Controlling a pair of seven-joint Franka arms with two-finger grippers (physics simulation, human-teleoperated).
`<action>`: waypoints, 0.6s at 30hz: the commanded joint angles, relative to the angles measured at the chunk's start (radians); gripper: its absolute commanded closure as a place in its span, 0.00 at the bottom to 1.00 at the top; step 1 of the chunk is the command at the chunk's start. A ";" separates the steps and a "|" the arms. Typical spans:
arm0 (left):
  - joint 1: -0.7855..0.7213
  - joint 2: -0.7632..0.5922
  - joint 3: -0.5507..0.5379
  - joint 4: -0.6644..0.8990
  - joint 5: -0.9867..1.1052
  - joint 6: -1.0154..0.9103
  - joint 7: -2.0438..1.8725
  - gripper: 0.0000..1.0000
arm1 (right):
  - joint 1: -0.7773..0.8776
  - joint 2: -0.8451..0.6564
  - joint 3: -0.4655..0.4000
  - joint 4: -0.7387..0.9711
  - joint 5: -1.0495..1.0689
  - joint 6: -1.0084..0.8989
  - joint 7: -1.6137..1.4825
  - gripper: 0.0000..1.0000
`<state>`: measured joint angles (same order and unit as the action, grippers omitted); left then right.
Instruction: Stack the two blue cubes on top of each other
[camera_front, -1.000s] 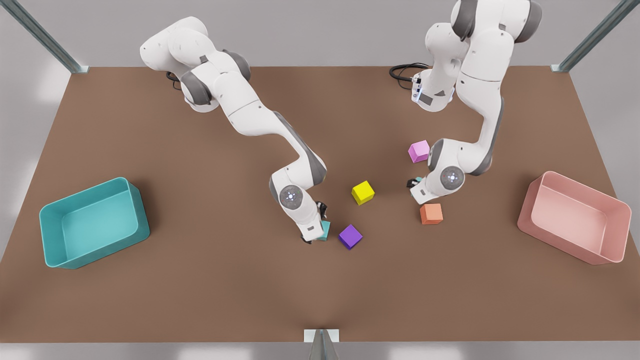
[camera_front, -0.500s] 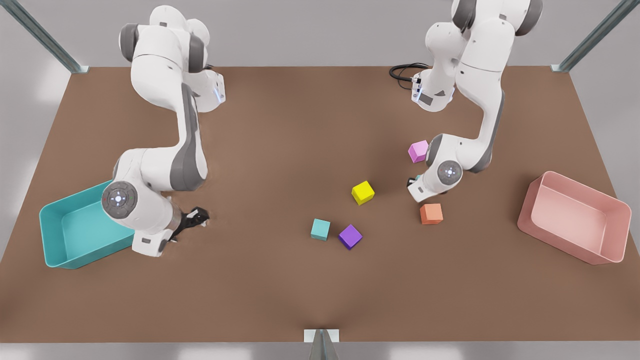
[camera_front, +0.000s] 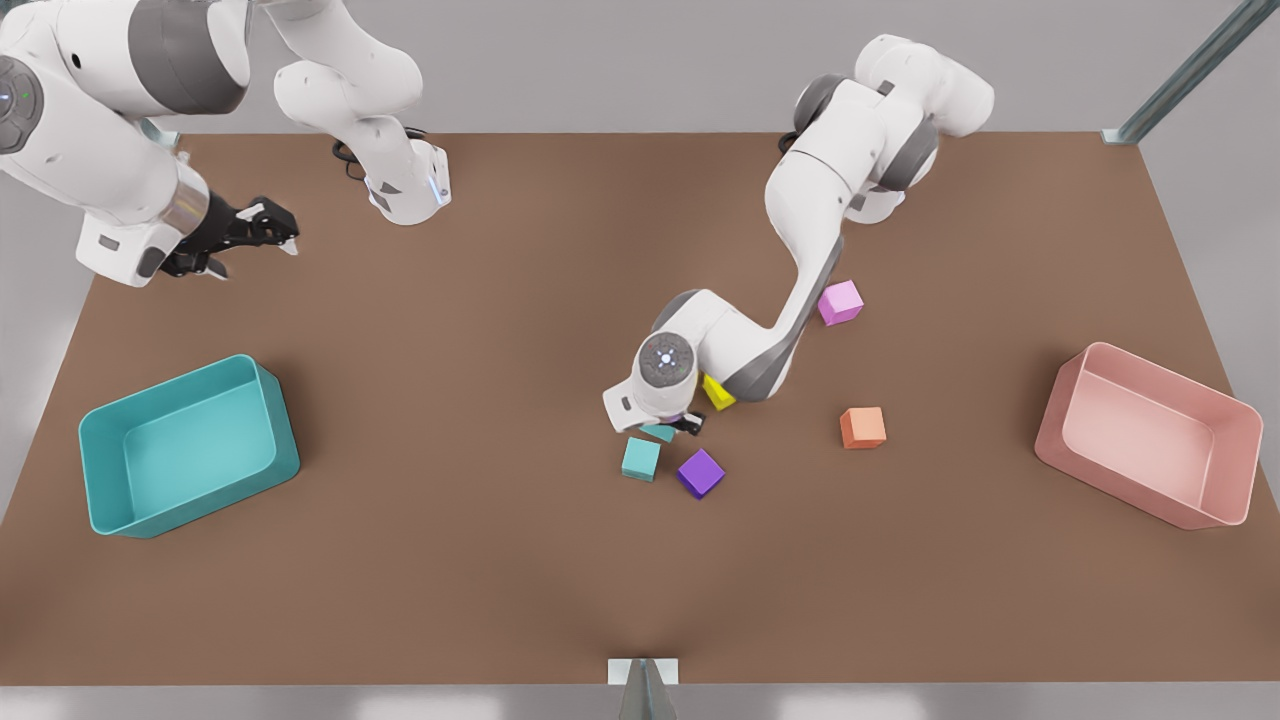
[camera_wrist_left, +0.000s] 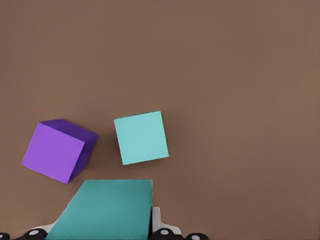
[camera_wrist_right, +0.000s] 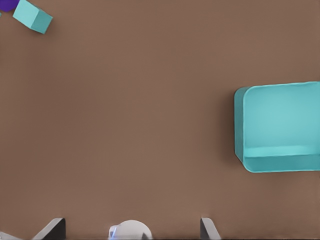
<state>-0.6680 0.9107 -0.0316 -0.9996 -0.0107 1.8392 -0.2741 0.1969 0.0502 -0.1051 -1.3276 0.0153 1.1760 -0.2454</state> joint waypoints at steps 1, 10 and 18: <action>-0.005 0.034 0.002 0.019 -0.015 0.067 -0.329 0.52 | 0.012 0.007 0.002 -0.001 -0.026 -0.019 0.293 0.00; -0.004 0.088 0.001 0.049 -0.031 0.221 -0.326 0.51 | 0.019 0.027 0.001 0.007 -0.026 -0.019 0.293 0.00; -0.005 0.103 -0.007 0.045 -0.031 0.221 -0.321 0.00 | 0.021 0.033 0.001 0.007 -0.024 -0.019 0.291 0.00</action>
<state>-0.6735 1.0164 -0.0382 -0.9538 -0.0346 2.0442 -0.4939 0.2172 0.0838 -0.1038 -1.3212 -0.0089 1.1581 -0.0611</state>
